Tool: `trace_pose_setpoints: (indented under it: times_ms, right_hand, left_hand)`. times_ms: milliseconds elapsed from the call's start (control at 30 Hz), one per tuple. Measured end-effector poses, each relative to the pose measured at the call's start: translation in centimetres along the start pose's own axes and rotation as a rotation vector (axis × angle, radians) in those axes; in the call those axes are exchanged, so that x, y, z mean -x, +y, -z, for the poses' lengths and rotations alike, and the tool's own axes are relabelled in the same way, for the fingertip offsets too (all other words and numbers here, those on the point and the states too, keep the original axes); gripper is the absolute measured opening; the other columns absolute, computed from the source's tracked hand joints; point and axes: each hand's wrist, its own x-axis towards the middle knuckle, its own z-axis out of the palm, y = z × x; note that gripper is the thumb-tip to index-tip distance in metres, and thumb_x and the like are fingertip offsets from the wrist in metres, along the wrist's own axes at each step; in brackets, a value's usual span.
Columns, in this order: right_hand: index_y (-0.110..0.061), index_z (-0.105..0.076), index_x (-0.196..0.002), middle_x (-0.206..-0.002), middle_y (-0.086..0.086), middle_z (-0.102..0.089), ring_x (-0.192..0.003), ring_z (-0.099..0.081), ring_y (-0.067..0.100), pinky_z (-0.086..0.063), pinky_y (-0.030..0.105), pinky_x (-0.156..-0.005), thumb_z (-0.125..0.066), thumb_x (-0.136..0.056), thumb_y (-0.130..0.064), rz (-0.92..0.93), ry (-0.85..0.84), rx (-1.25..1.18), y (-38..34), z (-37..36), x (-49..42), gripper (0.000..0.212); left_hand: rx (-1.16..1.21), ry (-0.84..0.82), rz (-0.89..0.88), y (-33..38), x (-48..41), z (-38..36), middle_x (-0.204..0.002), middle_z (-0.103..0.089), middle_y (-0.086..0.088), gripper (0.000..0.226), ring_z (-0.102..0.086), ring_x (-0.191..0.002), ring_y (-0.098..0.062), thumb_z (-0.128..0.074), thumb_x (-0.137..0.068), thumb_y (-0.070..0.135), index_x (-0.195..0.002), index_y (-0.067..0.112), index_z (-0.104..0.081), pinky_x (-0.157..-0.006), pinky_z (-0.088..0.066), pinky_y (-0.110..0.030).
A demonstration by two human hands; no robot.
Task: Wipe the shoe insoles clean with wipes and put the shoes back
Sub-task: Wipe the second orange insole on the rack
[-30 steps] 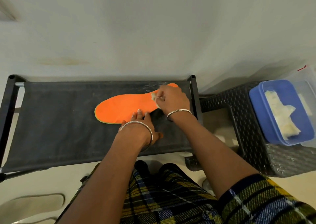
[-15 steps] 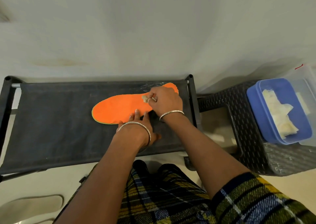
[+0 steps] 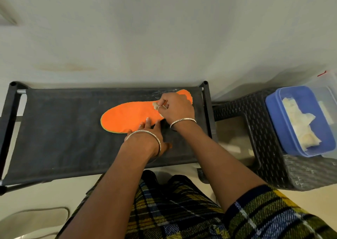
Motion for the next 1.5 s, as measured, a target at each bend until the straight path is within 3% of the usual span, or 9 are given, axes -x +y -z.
trace_pose_setpoints:
  times_ms: [100, 233, 533, 767, 1000, 1100, 1267, 1367, 1500]
  right_hand:
    - [-0.026, -0.071, -0.089, -0.096, 0.002, -0.07, -0.091, -0.066, 0.029, -0.046, 0.03, -0.07, -0.066, -0.088, -0.034, -0.133, 0.161, 0.088, 1.8, 1.5, -0.9, 0.01]
    - [-0.022, -0.068, -0.09, -0.097, 0.006, -0.07, -0.093, -0.066, 0.033, -0.053, 0.036, -0.075, -0.067, -0.089, -0.031, -0.25, 0.309, 0.041, 3.8, 2.5, -1.1, 0.008]
    - [-0.023, -0.068, -0.083, -0.089, -0.001, -0.071, -0.087, -0.067, 0.023, -0.055, 0.035, -0.075, -0.071, -0.086, -0.038, -0.022, -0.036, 0.012, 0.2, -0.3, -0.7, 0.015]
    - [-0.024, -0.067, -0.093, -0.102, 0.006, -0.069, -0.097, -0.066, 0.032, -0.053, 0.036, -0.079, -0.068, -0.087, -0.029, -0.29, 0.306, -0.021, 3.5, 2.5, -1.3, 0.008]
    - [-0.023, -0.07, -0.082, -0.081, -0.003, -0.07, -0.08, -0.067, 0.021, -0.057, 0.037, -0.077, -0.075, -0.083, -0.035, -0.027, -0.056, -0.08, 0.3, -0.3, -0.8, 0.013]
    - [-0.026, -0.07, -0.087, -0.091, -0.003, -0.071, -0.088, -0.067, 0.024, -0.055, 0.033, -0.077, -0.071, -0.085, -0.042, -0.085, 0.029, 0.037, 1.0, 0.6, -1.0, 0.016]
    - [-0.024, -0.064, -0.093, -0.1, 0.005, -0.069, -0.094, -0.066, 0.032, -0.054, 0.037, -0.077, -0.064, -0.089, -0.026, -0.245, 0.27, 0.016, 3.5, 2.4, -1.3, 0.005]
    - [-0.02, -0.064, -0.089, -0.094, 0.004, -0.069, -0.09, -0.065, 0.028, -0.053, 0.036, -0.076, -0.063, -0.09, -0.025, -0.188, 0.232, -0.026, 2.3, 1.5, -1.0, 0.005]
    - [-0.02, -0.067, -0.085, -0.084, -0.002, -0.069, -0.082, -0.065, 0.021, -0.054, 0.035, -0.071, -0.07, -0.087, -0.03, -0.009, -0.015, -0.065, 0.5, 0.0, -0.3, 0.01]
  left_hand:
    - [-0.014, -0.02, -0.009, 0.0, 0.1, 0.1, -0.16, 0.021, -0.007, 0.092, 0.006, -0.149, -0.03, -0.047, -0.092, 0.06, -0.153, 0.027, 0.014, -0.119, -0.012, -0.054]
    - [-0.021, -0.03, -0.008, 0.0, 0.2, 0.3, -0.16, 0.022, -0.007, 0.092, 0.007, -0.149, -0.03, -0.047, -0.093, 0.059, -0.153, 0.026, 0.015, -0.119, -0.012, -0.053]
    - [0.022, -0.007, -0.019, -0.2, -0.4, 0.0, -0.16, 0.019, -0.006, 0.092, 0.005, -0.149, -0.031, -0.051, -0.091, 0.058, -0.153, 0.033, 0.012, -0.119, -0.012, -0.053]
    - [-0.028, -0.04, -0.014, -0.1, 0.2, 0.3, -0.16, 0.021, -0.007, 0.09, 0.006, -0.149, -0.031, -0.046, -0.094, 0.057, -0.153, 0.026, 0.014, -0.119, -0.012, -0.053]
    - [0.006, -0.019, -0.012, 0.0, 0.0, 0.2, -0.16, 0.02, -0.007, 0.091, 0.005, -0.149, -0.031, -0.05, -0.093, 0.056, -0.153, 0.03, 0.013, -0.119, -0.012, -0.053]
    - [-0.006, -0.018, -0.017, 0.0, 0.2, 0.2, -0.16, 0.02, -0.007, 0.091, 0.005, -0.149, -0.031, -0.049, -0.093, 0.056, -0.153, 0.028, 0.013, -0.119, -0.012, -0.052]
    - [-0.014, -0.045, -0.021, 0.0, 0.4, 0.6, -0.16, 0.021, -0.008, 0.09, 0.005, -0.149, -0.032, -0.047, -0.094, 0.056, -0.153, 0.025, 0.014, -0.119, -0.013, -0.053]
    - [-0.006, -0.034, -0.005, 0.2, 0.2, 0.2, -0.16, 0.021, -0.008, 0.092, 0.006, -0.149, -0.032, -0.048, -0.094, 0.057, -0.153, 0.025, 0.014, -0.119, -0.012, -0.053]
    - [0.014, -0.01, -0.001, 0.2, -0.2, -0.1, -0.16, 0.02, -0.007, 0.091, 0.006, -0.149, -0.032, -0.049, -0.093, 0.057, -0.153, 0.03, 0.013, -0.119, -0.011, -0.054]
